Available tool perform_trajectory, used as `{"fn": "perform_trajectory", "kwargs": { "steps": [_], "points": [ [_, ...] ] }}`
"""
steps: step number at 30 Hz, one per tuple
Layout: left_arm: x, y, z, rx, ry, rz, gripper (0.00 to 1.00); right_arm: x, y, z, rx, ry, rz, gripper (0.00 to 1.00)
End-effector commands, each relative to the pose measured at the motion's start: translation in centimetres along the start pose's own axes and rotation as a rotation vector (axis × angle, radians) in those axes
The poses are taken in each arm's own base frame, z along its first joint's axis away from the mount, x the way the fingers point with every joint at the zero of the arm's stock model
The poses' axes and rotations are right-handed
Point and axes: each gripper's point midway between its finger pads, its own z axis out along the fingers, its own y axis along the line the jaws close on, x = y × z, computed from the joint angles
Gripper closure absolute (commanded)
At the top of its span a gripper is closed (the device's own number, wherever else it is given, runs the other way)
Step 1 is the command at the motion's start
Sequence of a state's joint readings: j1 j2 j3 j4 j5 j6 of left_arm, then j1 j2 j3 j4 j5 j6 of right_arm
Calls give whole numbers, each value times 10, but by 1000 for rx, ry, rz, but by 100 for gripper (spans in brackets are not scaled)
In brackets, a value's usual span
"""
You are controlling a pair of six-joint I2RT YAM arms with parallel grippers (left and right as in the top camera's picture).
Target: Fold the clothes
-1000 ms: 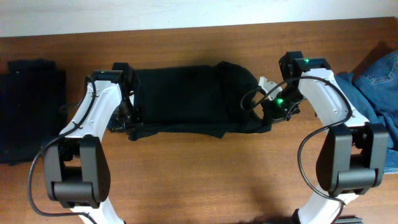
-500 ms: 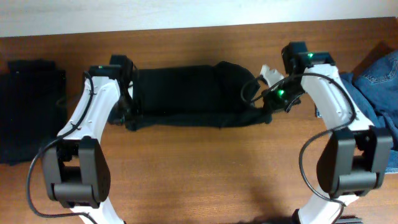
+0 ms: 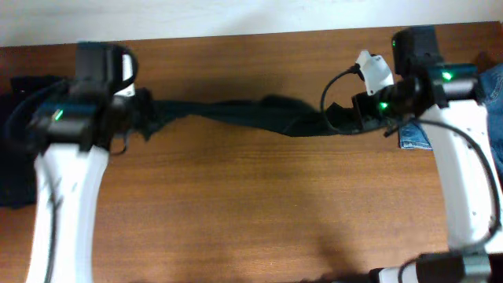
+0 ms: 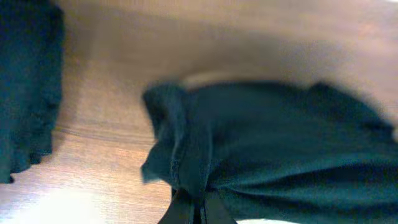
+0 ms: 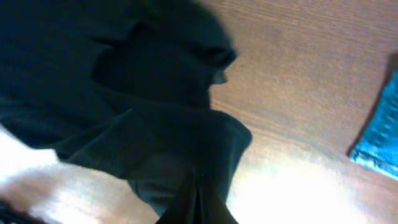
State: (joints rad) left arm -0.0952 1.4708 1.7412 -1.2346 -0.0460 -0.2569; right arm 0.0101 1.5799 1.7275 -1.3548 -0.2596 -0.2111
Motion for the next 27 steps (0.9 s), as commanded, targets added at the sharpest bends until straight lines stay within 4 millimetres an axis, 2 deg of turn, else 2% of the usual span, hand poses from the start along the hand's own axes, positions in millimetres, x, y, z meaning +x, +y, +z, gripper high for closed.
{"fn": "perform_trajectory", "kwargs": {
  "steps": [1, 4, 7, 12, 15, 20, 27],
  "points": [
    [-1, 3, -42, 23, -92, -53, 99, 5, 7, -40, 49, -81, 0, 96],
    [10, 7, -66, 29, -114, -54, 99, 19, 14, -62, 65, -109, 6, 96],
    [27, 12, -80, 23, -94, -53, 99, 34, 20, -84, 86, -139, 13, 96],
    [54, 18, -92, 17, -29, -50, 99, 58, 27, -114, 127, -189, 47, 96],
    [66, 14, -97, 48, 3, -49, 99, 70, 25, -126, 166, -209, 94, 96],
    [72, 11, -106, 78, 0, -68, 100, 86, 30, -134, 169, -201, 100, 96],
    [76, 12, -108, 76, 9, -68, 99, 101, 30, -128, 169, -125, 115, 96]
  ]
}}
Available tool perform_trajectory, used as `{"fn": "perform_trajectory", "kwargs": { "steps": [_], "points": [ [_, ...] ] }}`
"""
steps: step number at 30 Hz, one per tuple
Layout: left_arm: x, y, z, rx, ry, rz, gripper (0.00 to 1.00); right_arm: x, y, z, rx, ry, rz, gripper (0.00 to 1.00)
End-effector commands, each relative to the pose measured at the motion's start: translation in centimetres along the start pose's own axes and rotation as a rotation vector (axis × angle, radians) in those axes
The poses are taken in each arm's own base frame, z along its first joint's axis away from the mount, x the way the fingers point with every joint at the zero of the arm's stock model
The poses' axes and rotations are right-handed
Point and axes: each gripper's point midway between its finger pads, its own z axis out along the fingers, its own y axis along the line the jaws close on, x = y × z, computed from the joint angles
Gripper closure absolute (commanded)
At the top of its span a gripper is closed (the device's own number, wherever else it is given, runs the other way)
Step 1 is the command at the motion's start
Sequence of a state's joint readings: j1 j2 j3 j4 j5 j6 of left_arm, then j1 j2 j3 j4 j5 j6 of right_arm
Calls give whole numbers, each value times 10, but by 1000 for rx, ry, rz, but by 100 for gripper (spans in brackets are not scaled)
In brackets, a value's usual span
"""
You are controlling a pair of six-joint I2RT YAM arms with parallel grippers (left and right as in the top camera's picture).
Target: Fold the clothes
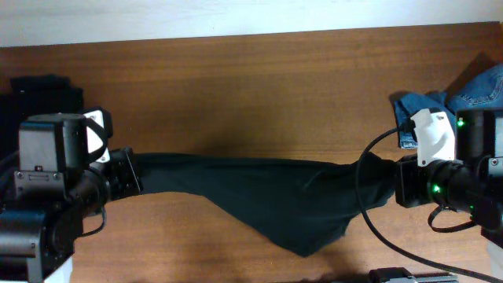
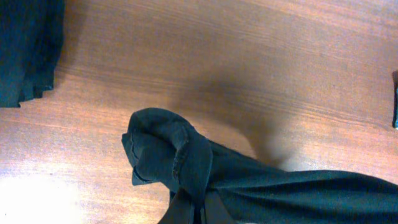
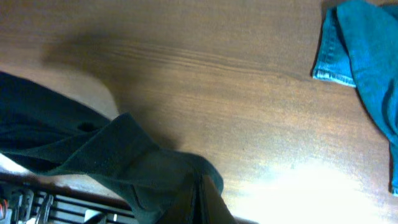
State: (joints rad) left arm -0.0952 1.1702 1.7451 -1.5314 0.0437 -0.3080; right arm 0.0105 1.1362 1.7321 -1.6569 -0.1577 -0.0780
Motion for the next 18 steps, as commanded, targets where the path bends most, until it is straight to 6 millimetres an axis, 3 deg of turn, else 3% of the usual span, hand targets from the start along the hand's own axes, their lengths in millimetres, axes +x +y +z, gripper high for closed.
{"fn": "perform_trajectory", "kwargs": {
  "steps": [1, 18],
  "points": [
    [1, 3, -3, -15, -2, -17, 99, -2, -10, -2, 61, 2, 11, 96],
    [19, 7, -3, -30, 73, -72, 99, 2, -14, -1, 86, 18, 27, 96]
  ]
}}
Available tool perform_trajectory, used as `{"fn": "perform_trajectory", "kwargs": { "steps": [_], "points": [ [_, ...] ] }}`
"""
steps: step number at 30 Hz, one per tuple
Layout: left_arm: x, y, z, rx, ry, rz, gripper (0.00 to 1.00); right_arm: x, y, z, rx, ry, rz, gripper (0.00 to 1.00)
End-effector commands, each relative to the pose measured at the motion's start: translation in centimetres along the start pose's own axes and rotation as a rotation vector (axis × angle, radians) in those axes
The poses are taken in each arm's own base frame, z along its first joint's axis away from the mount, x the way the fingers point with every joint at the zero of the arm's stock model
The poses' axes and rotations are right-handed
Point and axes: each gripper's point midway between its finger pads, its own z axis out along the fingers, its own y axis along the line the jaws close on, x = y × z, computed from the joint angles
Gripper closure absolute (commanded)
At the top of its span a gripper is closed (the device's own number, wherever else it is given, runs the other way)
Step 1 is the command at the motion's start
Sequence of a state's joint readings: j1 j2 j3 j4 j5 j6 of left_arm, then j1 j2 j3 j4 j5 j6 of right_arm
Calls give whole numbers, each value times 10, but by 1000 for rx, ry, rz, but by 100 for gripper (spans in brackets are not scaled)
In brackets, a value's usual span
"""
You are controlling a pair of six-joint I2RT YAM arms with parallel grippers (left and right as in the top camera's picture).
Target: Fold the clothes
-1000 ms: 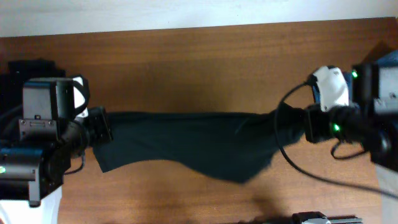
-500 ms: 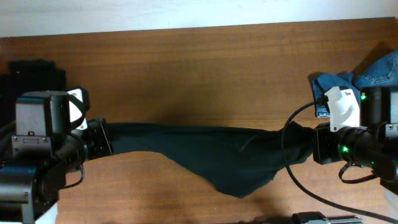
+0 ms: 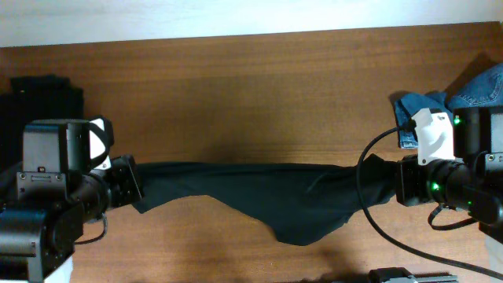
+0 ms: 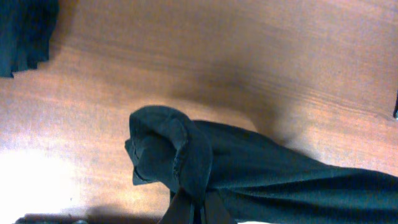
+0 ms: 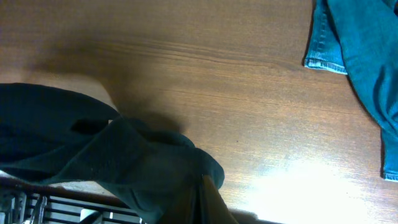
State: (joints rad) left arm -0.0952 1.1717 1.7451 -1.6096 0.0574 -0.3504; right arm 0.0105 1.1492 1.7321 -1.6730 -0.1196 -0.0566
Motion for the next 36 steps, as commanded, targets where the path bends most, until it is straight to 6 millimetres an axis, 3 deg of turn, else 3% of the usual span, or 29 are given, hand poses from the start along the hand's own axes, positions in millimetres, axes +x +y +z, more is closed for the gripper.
{"fn": "perform_trajectory", "kwargs": {
  "steps": [1, 13, 20, 32, 36],
  "points": [
    [2, 4, -2, -20, 4, -28, 99, -2, -8, -4, 50, -14, 3, 96],
    [11, 16, 3, -83, 43, -37, 99, -2, -9, 0, 52, 11, 13, 96],
    [18, 21, 31, -109, 95, -52, 99, -10, -11, 12, 51, 41, 18, 96],
    [-46, 14, 103, -131, -22, -48, 99, -74, -26, 74, 76, 33, -14, 96],
    [-64, 11, 138, -145, -8, -48, 99, -97, -30, 100, 77, 23, -46, 96]
  ]
}}
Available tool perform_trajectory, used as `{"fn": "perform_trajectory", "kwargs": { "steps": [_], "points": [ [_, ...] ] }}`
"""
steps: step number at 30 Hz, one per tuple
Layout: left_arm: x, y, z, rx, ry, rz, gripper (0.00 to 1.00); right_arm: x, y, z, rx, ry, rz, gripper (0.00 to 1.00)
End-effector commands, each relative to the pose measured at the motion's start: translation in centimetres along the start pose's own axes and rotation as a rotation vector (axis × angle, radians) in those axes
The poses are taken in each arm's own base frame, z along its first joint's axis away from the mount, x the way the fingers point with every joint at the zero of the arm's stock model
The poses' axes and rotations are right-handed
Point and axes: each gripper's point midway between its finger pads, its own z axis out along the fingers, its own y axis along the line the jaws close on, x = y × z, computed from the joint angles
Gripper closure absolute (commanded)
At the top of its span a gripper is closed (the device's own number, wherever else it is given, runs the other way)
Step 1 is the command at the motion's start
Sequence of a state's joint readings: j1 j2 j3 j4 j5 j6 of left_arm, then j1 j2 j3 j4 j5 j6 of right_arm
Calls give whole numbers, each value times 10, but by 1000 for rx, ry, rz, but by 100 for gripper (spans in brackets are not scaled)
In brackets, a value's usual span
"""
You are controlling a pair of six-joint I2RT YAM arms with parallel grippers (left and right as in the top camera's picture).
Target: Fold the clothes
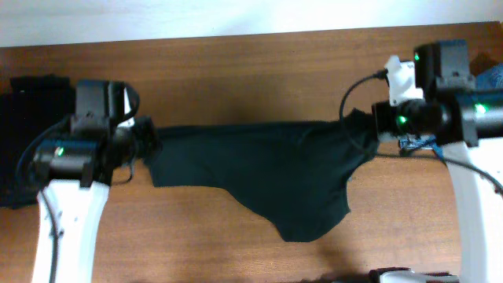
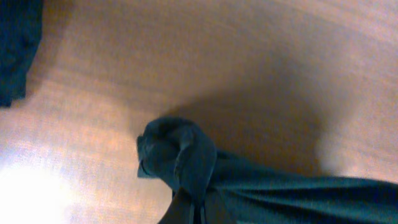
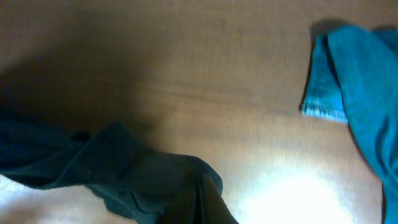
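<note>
A dark green garment (image 1: 259, 169) is stretched across the middle of the wooden table (image 1: 236, 71), with a loose flap hanging toward the front. My left gripper (image 1: 145, 143) is shut on its bunched left end (image 2: 177, 155). At the other side my right gripper (image 1: 363, 130) is shut on the garment's right end (image 3: 155, 180). Both sets of fingers are mostly buried in cloth in the wrist views.
A dark folded pile (image 1: 27, 141) lies at the table's left edge, also seen as the dark pile (image 2: 15, 50) in the left wrist view. Blue jeans (image 1: 487, 79) lie at the right edge, with the jeans hem (image 3: 348, 87) near my right gripper.
Both grippers have moved toward the far side of the table with the garment still held. The cloth now spreads wider, with more of it showing as a broad panel.
The garment was first held as a thin twisted band near the far side. Then both grippers held it nearer the front, a flap hanging down. It stayed stretched there, and now it is back toward the middle, spread wider.
</note>
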State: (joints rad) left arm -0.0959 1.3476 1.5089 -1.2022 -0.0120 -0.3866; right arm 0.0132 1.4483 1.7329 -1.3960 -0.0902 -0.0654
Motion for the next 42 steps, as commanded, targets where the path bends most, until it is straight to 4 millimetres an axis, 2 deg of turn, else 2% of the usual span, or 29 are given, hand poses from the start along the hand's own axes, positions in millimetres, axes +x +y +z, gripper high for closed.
{"fn": "perform_trajectory", "kwargs": {
  "steps": [1, 10, 18, 24, 29, 30, 31, 32, 33, 34, 35, 36, 39, 42],
  "points": [
    [-13, 8, 36, -82, 16, -11, 99, -17, -11, 18, 50, -2, -45, 96],
    [-47, -7, 127, -76, 7, -11, 99, -59, -20, 87, 52, -16, -63, 96],
    [-76, -20, 186, -38, -79, -15, 99, -93, -29, 151, 56, -60, -66, 96],
    [-99, -29, 219, -3, -165, -19, 99, -120, -33, 179, 64, -141, -70, 96],
    [-102, -32, 251, 15, -186, -20, 99, -134, -35, 197, 68, -187, -73, 96],
    [-102, -32, 256, 15, -187, -20, 97, -136, -36, 199, 69, -193, -74, 91],
    [-101, -32, 262, 14, -186, -20, 90, -138, -36, 203, 69, -198, -74, 80],
    [-101, -32, 267, 14, -186, -20, 76, -140, -37, 207, 70, -205, -74, 60],
    [-100, -31, 272, 14, -186, -20, 56, -142, -37, 209, 70, -212, -75, 51],
    [-101, -32, 275, 16, -191, -20, 27, -143, -37, 212, 72, -218, -75, 39],
    [-102, -32, 279, 19, -197, -20, 13, -145, -38, 215, 72, -225, -76, 21],
    [-104, -33, 281, 24, -210, -16, 5, -148, -38, 216, 74, -235, -76, 1],
    [-118, -42, 281, 56, -270, 46, 5, -156, -39, 220, 76, -267, -78, 1],
    [-138, -59, 267, 117, -342, 139, 5, -162, -39, 215, 78, -294, -80, 1]
  ]
}}
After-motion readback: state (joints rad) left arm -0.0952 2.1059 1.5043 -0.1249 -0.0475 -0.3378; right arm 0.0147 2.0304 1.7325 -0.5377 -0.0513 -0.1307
